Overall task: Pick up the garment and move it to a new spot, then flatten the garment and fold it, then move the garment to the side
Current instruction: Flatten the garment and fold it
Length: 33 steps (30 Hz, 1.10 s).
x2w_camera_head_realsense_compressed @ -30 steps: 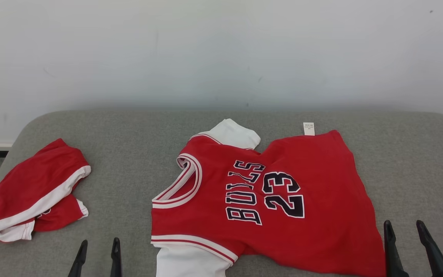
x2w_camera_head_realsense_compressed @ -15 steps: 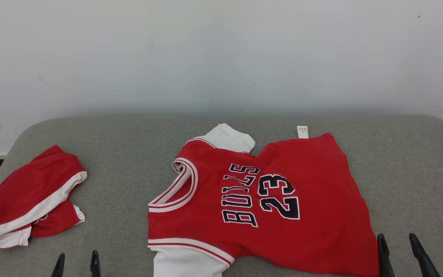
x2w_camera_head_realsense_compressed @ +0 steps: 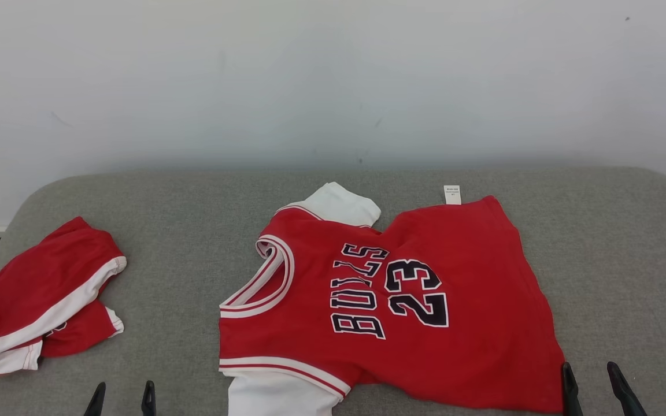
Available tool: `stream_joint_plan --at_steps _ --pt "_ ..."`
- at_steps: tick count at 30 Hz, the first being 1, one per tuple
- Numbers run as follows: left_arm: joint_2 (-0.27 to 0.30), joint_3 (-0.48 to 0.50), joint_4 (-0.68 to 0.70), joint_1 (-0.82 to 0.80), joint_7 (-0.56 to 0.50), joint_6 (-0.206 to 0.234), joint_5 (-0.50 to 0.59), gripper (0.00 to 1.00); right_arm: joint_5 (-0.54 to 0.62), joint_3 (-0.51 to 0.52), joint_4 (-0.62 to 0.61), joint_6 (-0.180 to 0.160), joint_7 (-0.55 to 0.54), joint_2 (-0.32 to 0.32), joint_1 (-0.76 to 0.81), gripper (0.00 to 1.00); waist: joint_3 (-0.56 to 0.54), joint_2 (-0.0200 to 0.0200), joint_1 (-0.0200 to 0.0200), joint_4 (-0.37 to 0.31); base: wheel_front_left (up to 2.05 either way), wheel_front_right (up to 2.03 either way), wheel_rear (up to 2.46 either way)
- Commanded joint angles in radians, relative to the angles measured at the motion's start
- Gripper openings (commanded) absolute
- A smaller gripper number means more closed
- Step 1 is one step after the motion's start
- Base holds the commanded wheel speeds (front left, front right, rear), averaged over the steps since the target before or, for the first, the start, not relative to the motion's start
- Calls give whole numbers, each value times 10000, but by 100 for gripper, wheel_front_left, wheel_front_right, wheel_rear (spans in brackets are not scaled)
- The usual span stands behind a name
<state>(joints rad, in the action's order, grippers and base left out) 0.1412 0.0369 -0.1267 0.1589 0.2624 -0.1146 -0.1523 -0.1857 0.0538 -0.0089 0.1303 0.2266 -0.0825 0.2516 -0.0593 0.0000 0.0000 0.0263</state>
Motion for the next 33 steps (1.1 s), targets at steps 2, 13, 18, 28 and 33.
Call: stream_joint_plan --at_steps 2,13,18,28,33 --pt "41 -28 -45 -112 36 -23 -48 100 -25 -4 56 12 47 0 -26 100 17 0 0 -12 0 0 0" --pt "-133 -691 -528 -216 -200 -78 -204 100 50 170 675 12 -273 -206 -260 100 157 0 0 -38 0 0 0" --pt "-255 -1449 -1444 -435 -260 -137 -381 100 132 246 1564 12 -545 -463 -641 100 302 0 0 -56 0 0 0" --pt "-262 -2807 -3805 -1084 -202 -148 -921 100 215 254 3988 12 -542 -766 -1763 100 555 0 0 -93 0 0 0" --pt "-182 -3313 -4811 -1688 -96 -152 -1374 100 147 229 5753 12 -419 -833 -2684 100 817 0 0 -91 0 0 0"
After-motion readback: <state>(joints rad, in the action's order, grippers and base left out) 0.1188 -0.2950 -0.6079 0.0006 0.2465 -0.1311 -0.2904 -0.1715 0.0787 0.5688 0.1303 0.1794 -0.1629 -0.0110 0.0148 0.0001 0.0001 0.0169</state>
